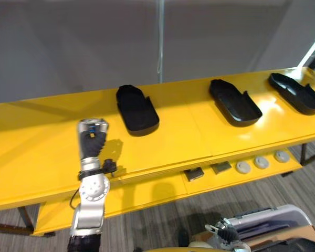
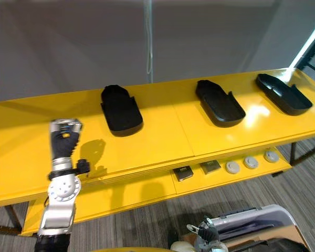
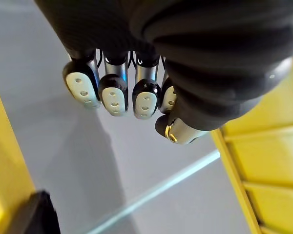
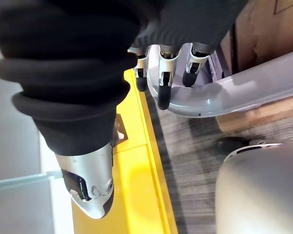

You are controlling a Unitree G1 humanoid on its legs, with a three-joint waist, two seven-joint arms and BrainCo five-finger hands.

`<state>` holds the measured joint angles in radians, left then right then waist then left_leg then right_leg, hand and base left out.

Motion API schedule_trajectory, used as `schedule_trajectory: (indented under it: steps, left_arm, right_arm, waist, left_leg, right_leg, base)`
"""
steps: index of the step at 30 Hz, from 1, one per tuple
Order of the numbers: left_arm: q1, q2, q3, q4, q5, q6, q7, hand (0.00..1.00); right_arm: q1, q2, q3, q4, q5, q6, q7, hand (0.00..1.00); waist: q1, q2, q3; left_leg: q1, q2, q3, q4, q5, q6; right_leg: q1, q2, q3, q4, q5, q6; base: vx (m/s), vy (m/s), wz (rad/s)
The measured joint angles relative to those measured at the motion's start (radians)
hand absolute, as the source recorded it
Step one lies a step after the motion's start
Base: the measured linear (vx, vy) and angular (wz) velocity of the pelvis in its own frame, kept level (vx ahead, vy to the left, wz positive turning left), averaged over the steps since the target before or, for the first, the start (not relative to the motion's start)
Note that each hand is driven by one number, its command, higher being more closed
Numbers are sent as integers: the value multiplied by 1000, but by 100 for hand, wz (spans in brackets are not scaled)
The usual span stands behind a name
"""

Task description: Walk over and take plastic housings, then place them on the shelf

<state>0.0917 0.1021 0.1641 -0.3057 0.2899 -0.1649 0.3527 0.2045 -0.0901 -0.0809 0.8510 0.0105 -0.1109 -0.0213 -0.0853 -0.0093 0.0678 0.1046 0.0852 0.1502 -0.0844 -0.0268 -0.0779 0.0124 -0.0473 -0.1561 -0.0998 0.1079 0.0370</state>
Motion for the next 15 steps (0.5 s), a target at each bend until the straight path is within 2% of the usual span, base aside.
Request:
schedule_trajectory:
  steps: [4, 5, 8, 12, 15]
  left_arm:
    - [139, -79, 162, 18, -138, -17, 23, 100]
    - [166, -83, 170, 46, -180, -19, 22, 100]
    - [245, -113, 204, 171, -242, -8, 8, 100]
    - [279, -133, 208, 397, -275, 32, -72, 100]
    - [272, -133, 191, 614, -283, 56, -134, 100]
  right_arm:
    - [13, -3, -26, 7, -1, 4, -3, 0]
    - [21, -3, -28, 7, -1, 8, -7, 0]
    - [30, -1, -28, 3, -2, 24, -22, 0]
    - [59, 5, -28, -43, -4, 53, -24, 0]
    - [73, 11, -27, -86, -4, 55, -24, 0]
  waist:
    - [35, 6, 0]
    - [46, 6, 0]
    - [53, 3, -2]
    - [75, 2, -3]
    - [72, 0, -5]
  left_leg:
    - [-4, -1, -39, 14, 1, 1]
    - [-2, -1, -48, 15, 1, 1]
    - [-4, 2, -69, 16, -3, -4]
    - [-1, 8, -71, 23, -6, -3]
    - [0, 13, -69, 31, -4, -6]
  right_leg:
    - [23, -4, -37, 1, -10, 1]
    - [31, -4, -47, 1, -13, 2]
    - [41, -7, -76, 14, -31, -2]
    - [38, -8, -91, 49, -57, -2]
    - [34, -7, -93, 64, -68, 4]
  base:
    - [-14, -14, 28]
    - [-16, -19, 43]
    - [-24, -13, 28]
    - [-25, -7, 9]
    - [-32, -16, -3]
